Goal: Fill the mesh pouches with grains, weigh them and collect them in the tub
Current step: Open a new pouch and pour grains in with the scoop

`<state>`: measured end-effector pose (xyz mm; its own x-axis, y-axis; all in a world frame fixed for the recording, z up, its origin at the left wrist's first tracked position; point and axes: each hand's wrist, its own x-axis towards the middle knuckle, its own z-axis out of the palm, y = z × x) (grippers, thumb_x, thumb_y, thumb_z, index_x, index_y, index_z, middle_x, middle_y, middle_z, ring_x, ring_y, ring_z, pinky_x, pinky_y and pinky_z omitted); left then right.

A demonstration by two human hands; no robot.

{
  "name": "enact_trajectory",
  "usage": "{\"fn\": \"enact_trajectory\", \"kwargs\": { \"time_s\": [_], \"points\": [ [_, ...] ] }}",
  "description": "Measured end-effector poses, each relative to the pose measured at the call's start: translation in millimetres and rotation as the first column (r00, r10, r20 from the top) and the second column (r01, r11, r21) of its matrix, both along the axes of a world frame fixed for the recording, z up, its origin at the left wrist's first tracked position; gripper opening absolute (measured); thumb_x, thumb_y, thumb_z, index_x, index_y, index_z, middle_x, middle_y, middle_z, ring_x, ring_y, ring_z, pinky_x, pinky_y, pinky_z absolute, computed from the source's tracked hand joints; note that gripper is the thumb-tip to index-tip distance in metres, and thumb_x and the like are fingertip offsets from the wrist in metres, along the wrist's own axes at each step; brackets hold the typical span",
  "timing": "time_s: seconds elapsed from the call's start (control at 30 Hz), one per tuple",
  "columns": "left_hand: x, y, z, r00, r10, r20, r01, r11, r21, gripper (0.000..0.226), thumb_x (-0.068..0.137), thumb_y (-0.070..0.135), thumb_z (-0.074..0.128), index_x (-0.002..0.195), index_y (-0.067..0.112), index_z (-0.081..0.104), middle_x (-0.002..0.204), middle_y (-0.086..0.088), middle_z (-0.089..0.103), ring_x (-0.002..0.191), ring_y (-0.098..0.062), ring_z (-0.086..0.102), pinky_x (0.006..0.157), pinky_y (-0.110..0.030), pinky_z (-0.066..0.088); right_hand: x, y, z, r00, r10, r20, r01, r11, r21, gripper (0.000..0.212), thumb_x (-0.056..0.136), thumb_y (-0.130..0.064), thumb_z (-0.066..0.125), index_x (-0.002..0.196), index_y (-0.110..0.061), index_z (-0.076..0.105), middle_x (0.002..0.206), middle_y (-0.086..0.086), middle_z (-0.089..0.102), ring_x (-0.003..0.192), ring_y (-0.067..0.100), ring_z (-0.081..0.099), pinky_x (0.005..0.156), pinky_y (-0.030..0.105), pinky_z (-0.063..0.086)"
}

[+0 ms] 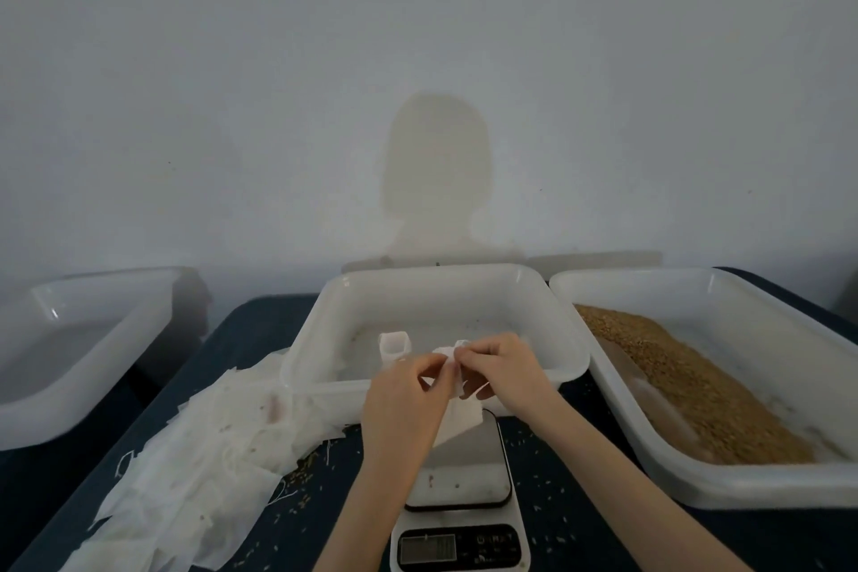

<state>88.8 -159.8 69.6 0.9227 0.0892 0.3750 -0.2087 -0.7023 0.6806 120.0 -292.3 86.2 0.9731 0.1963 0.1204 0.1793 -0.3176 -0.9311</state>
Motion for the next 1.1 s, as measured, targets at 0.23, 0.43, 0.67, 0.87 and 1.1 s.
{"fn": "enact_trajectory", "kwargs": {
  "time_s": [0.23,0.43,0.67,0.87,1.1],
  "points": [
    [-1.5,-5.6,-3.1,0.986,0.166,-0.011,-0.166,0.986,-0.028,0.035,0.093,0.031,0.053,0.060,0.022,0.059,0.052,0.006,0.049,0.048,-0.006,0.041,0.046,-0.015,0.028,-2.1,-6.9,0.3,0.978,-0.115,0.172,0.183,0.870,-0.458,0.031,0.089,-0.027,0.055,0.063,-0.013,0.063,0.056,-0.001,0.064,0.049,0.009,0.056,0.059,0.028,0.053],
    [-8.1,-16.6,-8.3,0.971,0.232,0.051,-0.236,0.964,0.122,0.031,0.093,0.040,0.048,0.072,0.028,0.067,0.059,0.008,0.053,0.061,-0.009,0.053,0.054,-0.020,0.039,-10.6,-8.0,3.6,0.948,-0.059,0.313,0.276,0.644,-0.713,0.004,0.088,-0.020,0.049,0.085,-0.020,0.051,0.078,-0.002,0.057,0.066,0.015,0.052,0.058,0.025,0.040],
    [-10.2,-19.8,-11.3,0.964,0.246,0.097,-0.258,0.955,0.148,0.032,0.093,0.042,0.047,0.070,0.027,0.064,0.055,0.009,0.044,0.054,-0.006,0.044,0.047,-0.017,0.026,-9.2,-10.7,3.9,0.966,-0.022,0.259,0.195,0.717,-0.670,0.028,0.087,-0.007,0.052,0.084,-0.033,0.064,0.093,-0.009,0.064,0.083,0.011,0.060,0.072,0.023,0.047],
    [-12.1,-20.9,-11.9,0.962,0.247,0.119,-0.261,0.958,0.123,0.028,0.093,0.042,0.051,0.072,0.029,0.065,0.054,0.011,0.043,0.054,-0.005,0.043,0.046,-0.016,0.023,-8.0,-7.2,-1.0,0.979,0.009,0.203,0.120,0.779,-0.615,0.029,0.092,-0.028,0.043,0.092,-0.035,0.072,0.081,-0.015,0.063,0.071,0.006,0.055,0.057,0.019,0.034],
    [-13.8,-25.9,-12.8,0.938,0.266,0.224,-0.277,0.961,0.018,0.017,0.088,0.030,0.065,0.072,0.024,0.070,0.055,0.014,0.049,0.048,-0.003,0.043,0.044,-0.012,0.025,-3.6,-10.7,-3.3,0.983,-0.067,0.169,0.163,0.741,-0.651,0.035,0.091,-0.033,0.045,0.058,-0.022,0.051,0.060,-0.007,0.052,0.057,0.010,0.049,0.056,0.024,0.035]
  ]
}}
